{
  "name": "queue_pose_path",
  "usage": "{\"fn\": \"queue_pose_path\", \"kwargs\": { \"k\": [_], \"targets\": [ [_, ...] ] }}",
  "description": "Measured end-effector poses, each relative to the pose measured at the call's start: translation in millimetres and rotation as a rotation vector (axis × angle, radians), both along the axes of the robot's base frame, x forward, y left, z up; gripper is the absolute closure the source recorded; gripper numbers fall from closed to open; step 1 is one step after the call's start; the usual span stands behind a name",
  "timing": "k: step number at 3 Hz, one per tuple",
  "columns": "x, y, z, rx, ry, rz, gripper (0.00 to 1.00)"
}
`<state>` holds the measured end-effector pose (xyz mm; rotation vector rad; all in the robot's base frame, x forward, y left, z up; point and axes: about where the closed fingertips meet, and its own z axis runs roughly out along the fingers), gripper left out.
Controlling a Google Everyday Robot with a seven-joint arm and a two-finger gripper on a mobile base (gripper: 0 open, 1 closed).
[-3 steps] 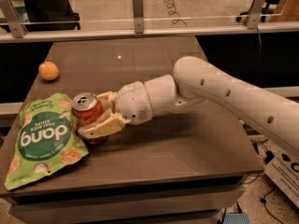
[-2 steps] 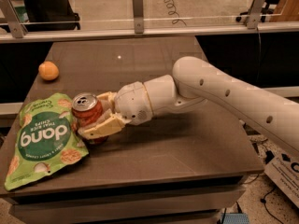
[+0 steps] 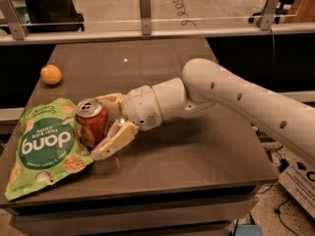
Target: Move coke can near green rice chip bag
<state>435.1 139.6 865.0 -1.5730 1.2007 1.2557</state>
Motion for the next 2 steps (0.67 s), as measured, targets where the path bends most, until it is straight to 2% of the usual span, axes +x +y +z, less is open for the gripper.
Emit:
{"fn": "queue_pose_path", "kwargs": {
  "k": [2],
  "targets": [
    [20.7,-23.7,6.3,-0.009,-0.029,-0.024,0.0]
  ]
}}
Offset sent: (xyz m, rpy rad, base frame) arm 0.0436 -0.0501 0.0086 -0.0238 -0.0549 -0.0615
